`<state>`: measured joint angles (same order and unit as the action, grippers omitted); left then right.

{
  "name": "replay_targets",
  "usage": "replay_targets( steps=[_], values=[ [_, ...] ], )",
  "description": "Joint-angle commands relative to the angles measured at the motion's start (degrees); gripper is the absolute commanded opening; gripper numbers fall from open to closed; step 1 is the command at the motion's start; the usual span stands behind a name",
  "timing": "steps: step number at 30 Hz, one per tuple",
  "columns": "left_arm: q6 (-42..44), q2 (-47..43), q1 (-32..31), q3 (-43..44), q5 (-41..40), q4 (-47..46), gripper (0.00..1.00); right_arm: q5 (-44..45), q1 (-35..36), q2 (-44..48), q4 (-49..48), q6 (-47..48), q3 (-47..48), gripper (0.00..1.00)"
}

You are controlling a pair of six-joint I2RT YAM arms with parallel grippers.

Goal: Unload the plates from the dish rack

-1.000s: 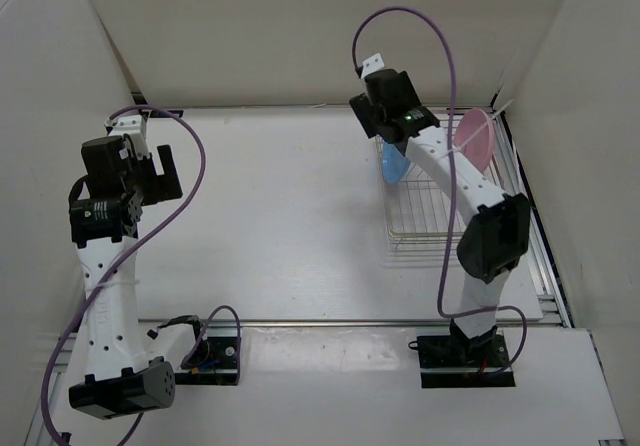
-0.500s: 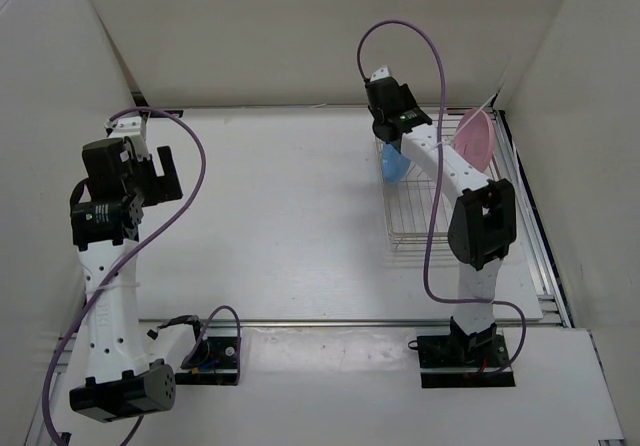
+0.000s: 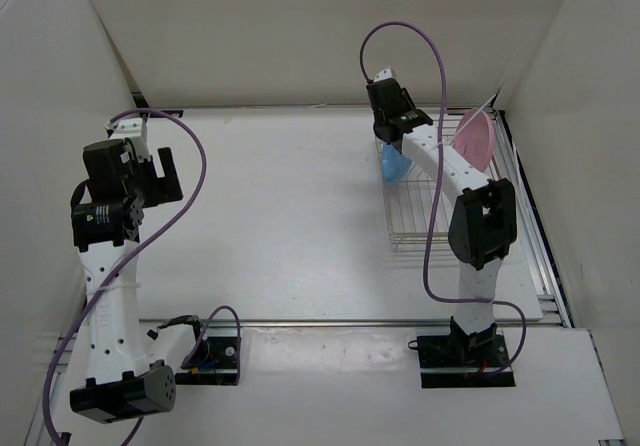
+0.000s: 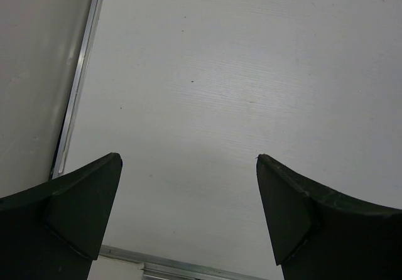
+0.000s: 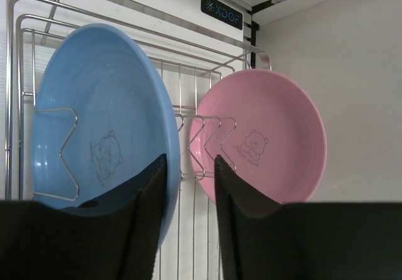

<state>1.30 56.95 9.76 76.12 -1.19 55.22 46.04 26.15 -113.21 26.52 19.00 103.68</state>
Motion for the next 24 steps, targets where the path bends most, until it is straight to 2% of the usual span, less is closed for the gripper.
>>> replay_targets(
  steps=[1,2,4,6,8,9,12,13,24],
  values=[
    [0.37,-1.31,0.26,-0.09,-0.39,-1.08,1.0,3.7,0.56,-0.52,-1.83,0.86,1.7,0.38],
    [0.37,-1.31,0.26,-0.7,-0.39,-1.08,1.0,3.7,0.57,-0.52,-1.83,1.64,1.7,0.34],
    [0.37,-1.84,0.26,-0.71,-0.39,-1.08,1.0,4.5,0.57,-0.52,-2.35,2.35,1.7,0.34],
    [0.37,-1.84,0.26,-0.71,-0.39,-1.08,1.0,5.02,1.09,-1.04,-2.35,2.35,1.7,0.23],
    [0.37,-1.84,0.26,-0.71,-0.39,-1.08,1.0,5.02,1.09,-1.05,-2.35,2.97,1.7,0.18],
    [0.37,-1.84,0.26,-0.71,-0.39,-1.08,1.0,5.54,1.09,-1.57,-2.35,2.97,1.7,0.11],
    [0.37,-1.84,0.26,-0.71,-0.39,-1.08,1.0,6.08,1.62,-2.1,-2.88,3.5,1.7,0.06],
    [0.89,-1.84,0.26,-0.71,-0.39,-1.08,1.0,6.86,2.14,-2.1,-2.88,4.19,1.7,0.0],
    [0.9,-1.84,0.26,-1.76,0.14,-1.61,1.0,13.01,2.15,-3.16,-7.62,11.74,3.28,0.0]
  ],
)
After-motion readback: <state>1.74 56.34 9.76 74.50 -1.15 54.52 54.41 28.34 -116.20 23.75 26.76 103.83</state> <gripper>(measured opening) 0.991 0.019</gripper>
